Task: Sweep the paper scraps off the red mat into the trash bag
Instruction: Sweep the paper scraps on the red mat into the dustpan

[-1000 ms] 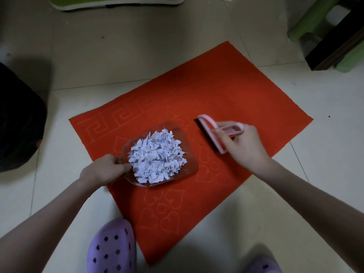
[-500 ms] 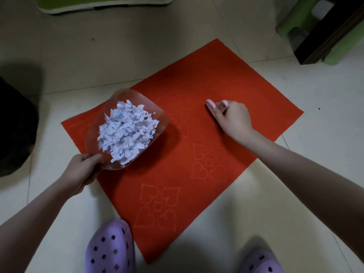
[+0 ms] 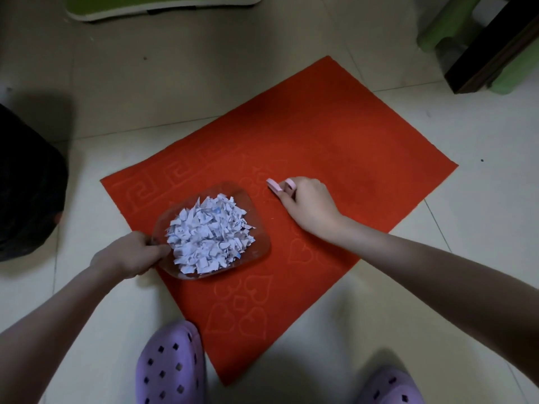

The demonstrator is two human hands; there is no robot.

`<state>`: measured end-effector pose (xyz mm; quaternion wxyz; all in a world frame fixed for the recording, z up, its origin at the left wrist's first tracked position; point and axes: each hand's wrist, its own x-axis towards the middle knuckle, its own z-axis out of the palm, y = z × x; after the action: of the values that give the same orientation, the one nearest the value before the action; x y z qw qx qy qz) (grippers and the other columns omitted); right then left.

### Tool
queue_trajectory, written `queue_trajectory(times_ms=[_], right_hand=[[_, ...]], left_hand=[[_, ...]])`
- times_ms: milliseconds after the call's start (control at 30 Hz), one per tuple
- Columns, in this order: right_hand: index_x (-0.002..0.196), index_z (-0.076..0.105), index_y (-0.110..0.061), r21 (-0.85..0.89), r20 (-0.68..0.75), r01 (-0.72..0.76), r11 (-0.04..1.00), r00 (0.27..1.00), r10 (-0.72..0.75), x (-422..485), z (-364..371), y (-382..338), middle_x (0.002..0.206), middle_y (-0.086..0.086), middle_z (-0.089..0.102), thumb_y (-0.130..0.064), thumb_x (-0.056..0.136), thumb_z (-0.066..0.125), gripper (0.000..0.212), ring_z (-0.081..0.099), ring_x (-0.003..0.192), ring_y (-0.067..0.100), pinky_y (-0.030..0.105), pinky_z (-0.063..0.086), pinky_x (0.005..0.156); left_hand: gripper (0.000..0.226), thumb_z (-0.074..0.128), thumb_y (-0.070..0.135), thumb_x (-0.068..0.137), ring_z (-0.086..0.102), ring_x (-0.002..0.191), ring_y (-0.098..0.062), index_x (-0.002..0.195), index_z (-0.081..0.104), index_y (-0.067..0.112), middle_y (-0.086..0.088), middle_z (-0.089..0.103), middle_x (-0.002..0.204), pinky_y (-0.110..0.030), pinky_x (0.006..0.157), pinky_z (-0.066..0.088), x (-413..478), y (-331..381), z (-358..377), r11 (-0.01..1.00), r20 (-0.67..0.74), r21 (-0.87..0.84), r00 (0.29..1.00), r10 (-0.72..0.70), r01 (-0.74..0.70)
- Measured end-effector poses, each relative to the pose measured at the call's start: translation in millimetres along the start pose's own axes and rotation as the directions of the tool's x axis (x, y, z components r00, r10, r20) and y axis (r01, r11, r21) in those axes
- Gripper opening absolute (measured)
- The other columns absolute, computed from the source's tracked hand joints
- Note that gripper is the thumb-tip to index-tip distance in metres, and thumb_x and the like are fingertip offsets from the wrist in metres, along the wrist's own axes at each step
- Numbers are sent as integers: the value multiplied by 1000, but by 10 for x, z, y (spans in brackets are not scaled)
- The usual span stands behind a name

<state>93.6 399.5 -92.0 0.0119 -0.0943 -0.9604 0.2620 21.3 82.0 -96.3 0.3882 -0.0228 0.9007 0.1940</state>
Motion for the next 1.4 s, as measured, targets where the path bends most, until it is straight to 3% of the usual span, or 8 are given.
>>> queue_trajectory(times_ms=[167,300,600,800,933,1133,1300,1400], right_hand=[[90,72,-2,313,51,-98,945,995,87,45,58,-152,80,16,72,-26,92,54,29,67,71,31,44,52,67],[97,75,-11,521,-157,-49,852,976,152,51,-283,-123,86,1,75,-24,88,57,24,70,80,12,29,54,71],[93,72,-3,98,-20,-214,972,976,217,-72,-122,200,62,12,66,-36,92,48,41,57,51,21,33,40,49],[100,75,-16,471,46,-128,873,992,120,-129,-101,72,91,2,75,-17,92,58,18,70,84,14,36,55,76],[101,74,-16,464,-196,-104,880,956,217,-44,-405,250,87,-1,74,-15,89,59,20,70,82,11,35,56,77],[101,73,-15,477,-232,-203,855,909,345,40,-507,558,82,-3,73,-20,90,57,20,70,75,13,41,57,70],[105,71,-28,188,-277,-200,962,928,247,61,-537,539,90,-5,61,-33,93,52,23,56,79,11,29,43,67],[92,73,-15,-230,-320,121,966,928,-192,176,-431,508,93,9,57,-23,85,50,25,55,84,28,33,43,67]], left_hand=[[40,60,31,84,36,36,-19,51,54,9,-5,46,40,-21,45,30,38,100,22,999,19,35,1000,-14,13],[39,58,31,85,37,36,-19,53,54,9,-4,47,41,-21,44,30,61,65,44,999,25,36,1000,-15,14],[36,59,26,85,33,35,-18,54,56,8,-5,46,41,-20,42,27,41,68,36,1000,36,-4,999,-22,23],[38,59,25,84,33,35,-19,50,51,9,-4,45,40,-20,43,26,49,67,62,999,31,-31,999,-16,17],[34,63,28,76,31,37,-18,53,53,6,-9,44,46,-19,40,23,34,58,122,985,29,-171,1000,1,4],[16,59,9,82,23,31,-12,72,61,-3,-3,35,40,-12,36,17,83,109,136,887,-67,-460,998,22,-50],[28,53,5,84,23,30,-11,56,55,1,-3,36,39,-11,37,16,108,201,44,818,-160,-563,987,36,-121],[32,53,7,85,23,29,-11,53,55,5,-3,36,40,-11,36,15,116,228,36,797,-178,-592,984,14,-118]])
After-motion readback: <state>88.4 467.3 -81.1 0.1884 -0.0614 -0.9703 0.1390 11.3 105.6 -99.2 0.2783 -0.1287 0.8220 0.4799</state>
